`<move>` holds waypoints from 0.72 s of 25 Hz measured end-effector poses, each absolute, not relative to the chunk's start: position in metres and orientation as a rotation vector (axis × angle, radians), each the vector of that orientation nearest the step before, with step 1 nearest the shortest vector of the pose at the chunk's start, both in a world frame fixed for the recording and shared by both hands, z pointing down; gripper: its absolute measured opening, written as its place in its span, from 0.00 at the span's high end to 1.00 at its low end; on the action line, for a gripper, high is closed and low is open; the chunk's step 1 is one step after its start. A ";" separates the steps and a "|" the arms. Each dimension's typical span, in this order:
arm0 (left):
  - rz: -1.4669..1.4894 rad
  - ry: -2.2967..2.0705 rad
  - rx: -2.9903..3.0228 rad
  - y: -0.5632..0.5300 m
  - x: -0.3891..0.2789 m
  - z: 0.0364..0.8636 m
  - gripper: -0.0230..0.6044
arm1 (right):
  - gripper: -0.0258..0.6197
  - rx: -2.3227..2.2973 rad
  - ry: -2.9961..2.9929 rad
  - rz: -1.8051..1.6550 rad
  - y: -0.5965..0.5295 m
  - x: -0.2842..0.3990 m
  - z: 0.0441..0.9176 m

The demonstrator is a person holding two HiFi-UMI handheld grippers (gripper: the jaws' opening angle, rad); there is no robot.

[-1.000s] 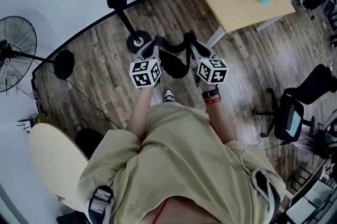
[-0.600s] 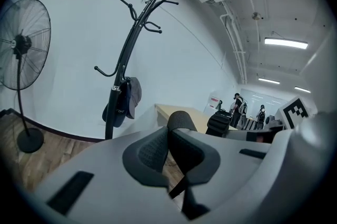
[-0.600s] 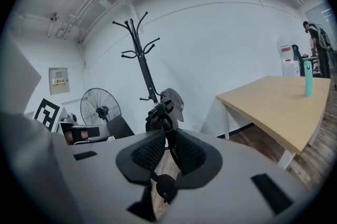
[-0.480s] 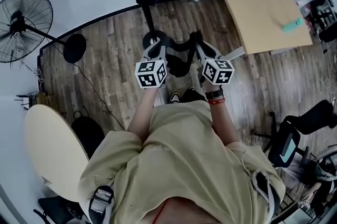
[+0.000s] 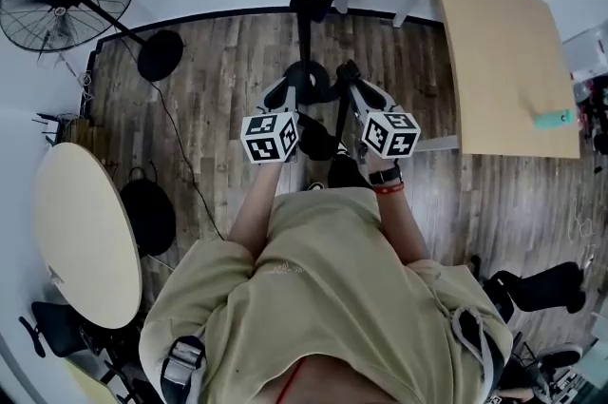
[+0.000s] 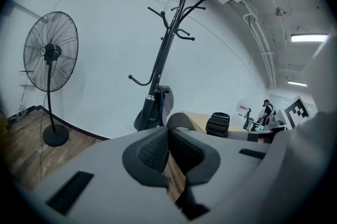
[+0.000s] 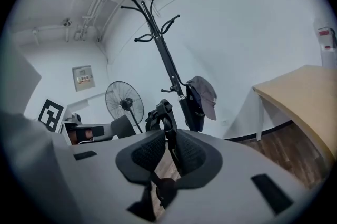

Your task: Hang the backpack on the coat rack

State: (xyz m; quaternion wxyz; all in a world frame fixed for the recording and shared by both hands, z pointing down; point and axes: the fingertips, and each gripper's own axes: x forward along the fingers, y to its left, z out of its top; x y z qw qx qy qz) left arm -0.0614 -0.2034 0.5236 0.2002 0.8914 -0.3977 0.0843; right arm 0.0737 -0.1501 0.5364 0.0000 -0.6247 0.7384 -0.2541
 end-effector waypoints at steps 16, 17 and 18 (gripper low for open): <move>0.179 -1.349 2.384 -0.305 -0.046 0.504 0.92 | 0.84 -1.709 2.604 -0.733 -0.279 0.086 0.512; 0.172 -1.364 2.383 -0.312 -0.047 0.499 0.92 | 0.84 -1.706 2.601 -0.721 -0.287 0.091 0.507; 0.163 -1.378 2.383 -0.319 -0.047 0.495 0.92 | 0.84 -1.701 2.596 -0.710 -0.294 0.096 0.502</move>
